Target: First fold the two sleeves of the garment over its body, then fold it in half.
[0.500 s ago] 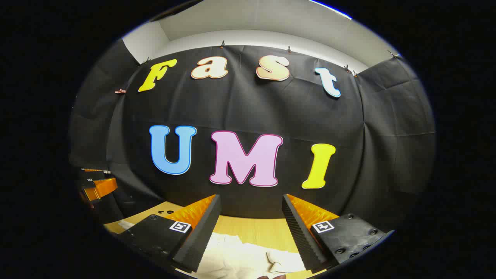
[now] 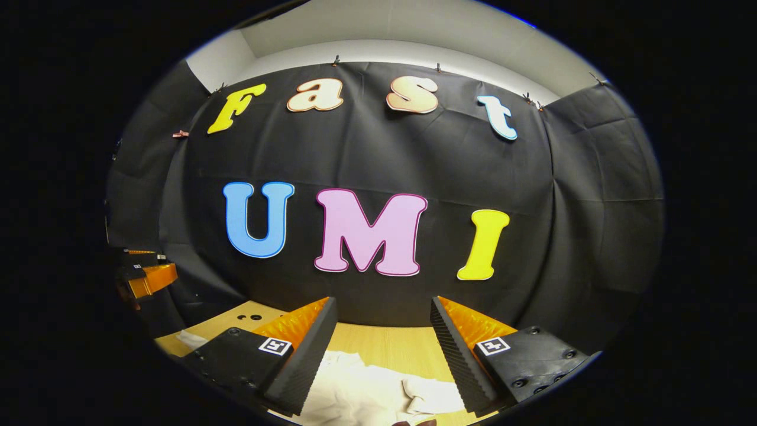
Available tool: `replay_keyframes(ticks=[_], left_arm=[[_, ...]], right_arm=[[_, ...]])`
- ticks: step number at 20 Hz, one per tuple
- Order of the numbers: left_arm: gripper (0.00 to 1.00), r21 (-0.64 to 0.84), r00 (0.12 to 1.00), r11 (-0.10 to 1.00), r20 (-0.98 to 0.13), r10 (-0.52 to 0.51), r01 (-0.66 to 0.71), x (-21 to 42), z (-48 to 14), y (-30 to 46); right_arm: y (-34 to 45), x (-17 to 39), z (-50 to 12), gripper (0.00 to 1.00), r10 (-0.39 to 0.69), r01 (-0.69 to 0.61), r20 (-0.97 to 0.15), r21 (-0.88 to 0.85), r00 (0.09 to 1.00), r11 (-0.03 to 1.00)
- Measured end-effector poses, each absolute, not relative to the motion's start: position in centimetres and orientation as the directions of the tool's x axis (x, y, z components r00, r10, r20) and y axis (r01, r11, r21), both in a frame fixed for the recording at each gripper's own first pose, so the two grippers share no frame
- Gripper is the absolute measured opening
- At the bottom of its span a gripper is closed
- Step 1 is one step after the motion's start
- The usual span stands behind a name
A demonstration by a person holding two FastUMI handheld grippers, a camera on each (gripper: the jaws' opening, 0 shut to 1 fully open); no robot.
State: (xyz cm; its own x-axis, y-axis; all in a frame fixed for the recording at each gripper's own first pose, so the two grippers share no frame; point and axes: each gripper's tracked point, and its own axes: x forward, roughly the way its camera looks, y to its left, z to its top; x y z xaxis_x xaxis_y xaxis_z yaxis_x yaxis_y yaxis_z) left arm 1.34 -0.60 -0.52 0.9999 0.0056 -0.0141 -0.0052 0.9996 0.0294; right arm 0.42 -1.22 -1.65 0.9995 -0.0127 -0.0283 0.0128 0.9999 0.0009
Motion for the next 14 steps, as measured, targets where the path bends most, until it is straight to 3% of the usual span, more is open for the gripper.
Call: replay_keyframes(ticks=[8,14], left_arm=[[0.95,0.050,0.999,0.999,-0.049,-0.018,0.020,1.4,-1.9,-1.7],[0.95,0.056,0.994,0.995,-0.078,-0.074,0.078,1.8,-3.5,-4.7]], right_arm=[[-3.2,0.3,-4.1,0.97,-0.052,0.055,-0.085,0.031,0.995,0.998],[-11.3,0.1,-10.6,0.97,-0.185,0.185,-0.198,-0.018,0.963,0.982]])
